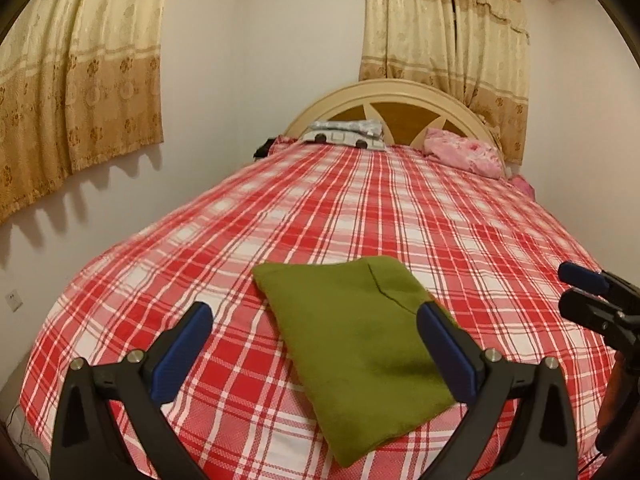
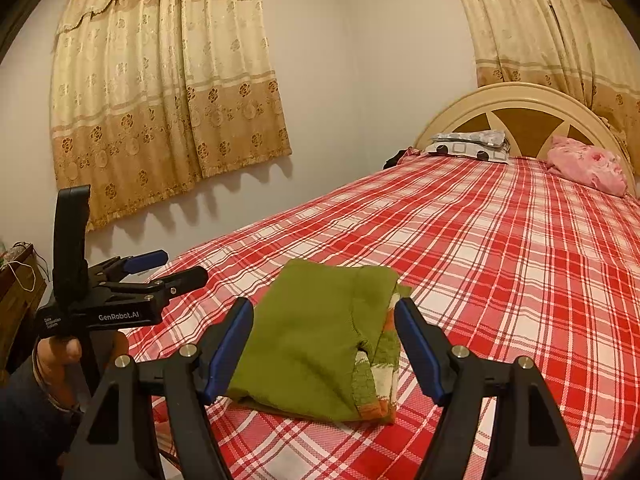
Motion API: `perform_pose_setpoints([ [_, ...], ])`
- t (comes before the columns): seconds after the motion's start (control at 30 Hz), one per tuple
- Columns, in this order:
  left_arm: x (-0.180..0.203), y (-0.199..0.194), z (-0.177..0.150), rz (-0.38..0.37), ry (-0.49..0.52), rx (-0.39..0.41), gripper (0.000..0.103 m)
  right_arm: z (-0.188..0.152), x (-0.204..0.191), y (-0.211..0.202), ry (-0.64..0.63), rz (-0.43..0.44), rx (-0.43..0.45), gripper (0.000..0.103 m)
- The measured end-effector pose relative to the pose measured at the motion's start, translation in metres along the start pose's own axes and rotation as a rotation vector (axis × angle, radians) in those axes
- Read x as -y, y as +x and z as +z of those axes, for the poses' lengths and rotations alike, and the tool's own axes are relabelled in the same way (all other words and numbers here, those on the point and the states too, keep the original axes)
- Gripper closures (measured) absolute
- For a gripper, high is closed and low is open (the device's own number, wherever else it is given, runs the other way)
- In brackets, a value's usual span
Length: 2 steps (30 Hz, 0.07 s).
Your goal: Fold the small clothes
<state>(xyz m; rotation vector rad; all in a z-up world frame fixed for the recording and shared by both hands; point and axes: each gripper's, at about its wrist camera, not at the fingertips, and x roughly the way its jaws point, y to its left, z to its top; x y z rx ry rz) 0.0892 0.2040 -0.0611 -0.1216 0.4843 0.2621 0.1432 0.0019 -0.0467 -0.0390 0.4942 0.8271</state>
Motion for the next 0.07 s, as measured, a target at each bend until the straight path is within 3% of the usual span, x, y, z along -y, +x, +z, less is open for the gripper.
perform_pose_setpoints([
  [0.07, 0.002, -0.0016, 0.0009, 0.002, 0.013, 0.016, 0.0, -0.0004, -0.0006, 0.001, -0.001, -0.001, -0.004, 0.029],
])
